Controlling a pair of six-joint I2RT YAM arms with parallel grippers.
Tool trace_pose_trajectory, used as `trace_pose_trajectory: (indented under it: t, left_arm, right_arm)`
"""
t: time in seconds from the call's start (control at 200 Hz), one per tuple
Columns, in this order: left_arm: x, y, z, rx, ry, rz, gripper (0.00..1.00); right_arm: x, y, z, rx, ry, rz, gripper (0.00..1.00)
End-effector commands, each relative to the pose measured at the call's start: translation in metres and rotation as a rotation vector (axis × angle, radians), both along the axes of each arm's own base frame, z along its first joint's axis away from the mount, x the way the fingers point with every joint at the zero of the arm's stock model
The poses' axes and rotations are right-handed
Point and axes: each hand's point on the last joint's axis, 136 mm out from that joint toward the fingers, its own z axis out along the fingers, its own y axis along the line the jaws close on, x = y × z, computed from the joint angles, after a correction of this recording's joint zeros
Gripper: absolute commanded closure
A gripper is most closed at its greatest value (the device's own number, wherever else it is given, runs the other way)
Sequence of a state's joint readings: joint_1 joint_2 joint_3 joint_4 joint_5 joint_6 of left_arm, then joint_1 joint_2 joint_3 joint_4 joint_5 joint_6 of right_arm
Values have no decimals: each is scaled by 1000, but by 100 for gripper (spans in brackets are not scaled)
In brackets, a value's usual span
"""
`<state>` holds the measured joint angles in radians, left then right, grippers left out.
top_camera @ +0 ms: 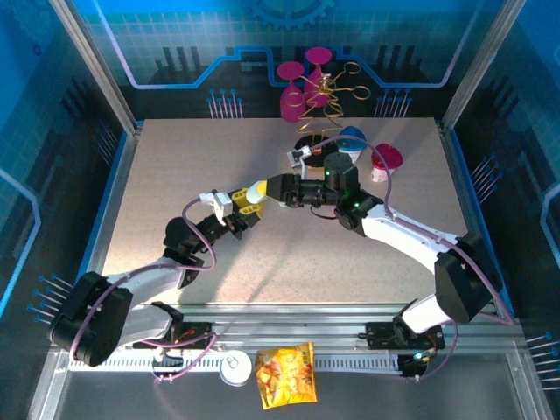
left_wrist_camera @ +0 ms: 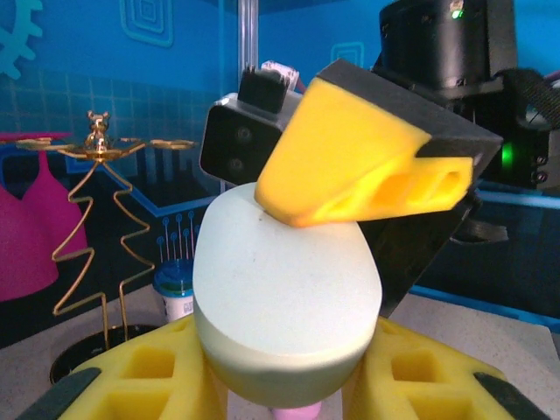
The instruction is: Insert the wireless bluetooth earbuds into the charging case
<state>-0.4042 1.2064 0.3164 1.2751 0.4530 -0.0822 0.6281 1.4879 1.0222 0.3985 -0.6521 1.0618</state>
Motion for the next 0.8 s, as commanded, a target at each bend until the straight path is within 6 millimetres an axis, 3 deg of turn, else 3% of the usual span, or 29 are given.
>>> trace_pose_trajectory:
  t: [0.0,0.11,0.2,0.26,0.305,0.4,0.51,0.665,0.795]
  left_arm:
    - [-9,-1,22,-15,-83,-18,78]
    - [-8,-2,20,-11,-79,-15,76]
    - [-8,-2,19,-7,-78,-17,70]
    - [-9,-2,18,-5,-77,-15,58]
    - [-9,-1,16,0,-76,-12,38]
    - [-11,-1,7,30,-66,-9,19]
    - [-10,-4,-25,130,7,-14,9]
    - [-17,-9,-90,326,137,-12,2]
    - [-26,-12,-117,412,196,-19,1]
  right_arm:
    - [-2,1,12,14,-38,10,59]
    - [-1,-3,12,6,-51,-4,74]
    - [1,-8,11,-11,-62,-28,77]
    - [5,-14,9,-29,-73,-60,77]
    - [9,-19,6,-46,-80,-88,78]
    - [19,-33,-5,-96,-96,-157,79]
    - [28,-50,-36,-196,-72,-226,81]
    - [38,-67,-80,-305,-28,-288,81]
    - [42,-78,-121,-431,3,-316,80]
